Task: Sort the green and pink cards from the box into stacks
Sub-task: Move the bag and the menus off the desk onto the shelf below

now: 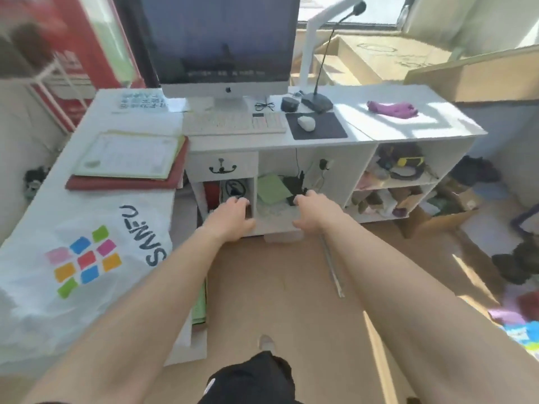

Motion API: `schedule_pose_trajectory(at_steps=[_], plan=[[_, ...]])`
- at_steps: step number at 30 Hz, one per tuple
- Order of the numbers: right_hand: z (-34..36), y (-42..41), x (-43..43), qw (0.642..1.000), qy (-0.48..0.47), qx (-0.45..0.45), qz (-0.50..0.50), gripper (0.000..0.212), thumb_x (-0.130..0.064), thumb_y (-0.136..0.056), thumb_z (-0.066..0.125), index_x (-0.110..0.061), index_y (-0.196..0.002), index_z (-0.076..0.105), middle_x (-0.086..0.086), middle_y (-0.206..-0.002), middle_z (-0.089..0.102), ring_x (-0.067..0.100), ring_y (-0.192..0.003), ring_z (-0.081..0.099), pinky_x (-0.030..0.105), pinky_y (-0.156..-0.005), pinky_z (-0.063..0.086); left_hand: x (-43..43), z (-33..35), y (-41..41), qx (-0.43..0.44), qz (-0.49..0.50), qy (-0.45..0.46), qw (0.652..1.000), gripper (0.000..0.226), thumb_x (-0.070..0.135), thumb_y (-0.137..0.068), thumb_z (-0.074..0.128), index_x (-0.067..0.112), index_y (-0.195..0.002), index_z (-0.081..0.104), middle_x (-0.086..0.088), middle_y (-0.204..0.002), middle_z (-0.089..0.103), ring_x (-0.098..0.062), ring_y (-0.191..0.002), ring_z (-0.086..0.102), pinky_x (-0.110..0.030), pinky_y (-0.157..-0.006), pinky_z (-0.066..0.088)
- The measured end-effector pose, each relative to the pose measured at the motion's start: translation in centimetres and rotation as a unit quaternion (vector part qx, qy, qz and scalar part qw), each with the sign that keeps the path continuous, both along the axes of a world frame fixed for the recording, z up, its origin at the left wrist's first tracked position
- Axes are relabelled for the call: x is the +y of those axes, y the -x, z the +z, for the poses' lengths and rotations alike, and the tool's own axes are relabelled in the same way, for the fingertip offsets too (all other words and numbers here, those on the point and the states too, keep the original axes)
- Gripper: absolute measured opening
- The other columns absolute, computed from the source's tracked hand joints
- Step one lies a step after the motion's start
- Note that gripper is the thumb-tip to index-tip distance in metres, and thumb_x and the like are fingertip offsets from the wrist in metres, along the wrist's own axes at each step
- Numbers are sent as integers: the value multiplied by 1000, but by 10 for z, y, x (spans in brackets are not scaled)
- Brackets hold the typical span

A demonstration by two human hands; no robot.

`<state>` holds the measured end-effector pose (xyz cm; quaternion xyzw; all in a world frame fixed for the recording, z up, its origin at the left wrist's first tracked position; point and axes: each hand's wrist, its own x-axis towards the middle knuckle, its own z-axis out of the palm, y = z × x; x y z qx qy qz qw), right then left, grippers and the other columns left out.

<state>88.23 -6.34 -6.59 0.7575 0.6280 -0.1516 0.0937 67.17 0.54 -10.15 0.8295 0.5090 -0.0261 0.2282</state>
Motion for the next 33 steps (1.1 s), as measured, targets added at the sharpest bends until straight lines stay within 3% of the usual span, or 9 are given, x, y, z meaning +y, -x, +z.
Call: schedule_pose_trajectory(at_steps=[6,10,14,18,22,27,33], plan=[[22,24,165,993,3,2,121,58,-34,-94,57,-15,-148,43,16,-146,42,38,-133,43,51,-106,44,110,26,27,-8,127,-18,992,62,44,-95,54,16,-149,39,-12,-148,44,-32,-131,49,-46,-104,45],[35,64,254,976,-20,19,215,60,-37,-94,59,-18,-148,43,12,-144,44,35,-129,46,51,-103,46,154,46,62,-12,216,-10,976,57,43,-96,52,15,-144,42,-10,-144,44,-30,-125,51,-47,-99,47],[28,112,326,949,-15,19,316,59,-32,-93,53,-18,-149,40,11,-143,44,33,-126,47,48,-100,48,182,44,102,-14,320,-9,947,60,41,-97,50,17,-151,36,-6,-151,38,-27,-134,44,-46,-104,43],[17,166,388,897,-8,16,442,54,-32,-92,54,-17,-143,44,11,-140,44,32,-125,47,44,-91,49,201,38,132,-17,433,-7,901,62,43,-95,53,20,-150,38,-5,-151,39,-26,-134,46,-46,-102,45],[11,211,438,833,-8,12,553,54,-33,-95,53,-15,-145,42,11,-142,43,33,-126,46,43,-87,47,215,36,145,-21,539,-6,842,56,53,-88,51,24,-135,51,-5,-135,54,-25,-115,58,-45,-92,51],[16,246,468,764,6,21,645,56,-36,-96,55,-16,-147,41,10,-145,40,33,-130,43,45,-94,48,210,46,126,2,645,-9,764,56,40,-96,53,19,-147,42,-9,-145,44,-31,-130,49,-43,-104,43],[5,267,455,697,31,52,715,55,-33,-95,57,-17,-146,43,10,-144,42,32,-130,43,46,-97,47,175,42,101,22,731,-8,682,55,40,-98,51,19,-148,41,-8,-148,42,-30,-127,51,-42,-99,46]])
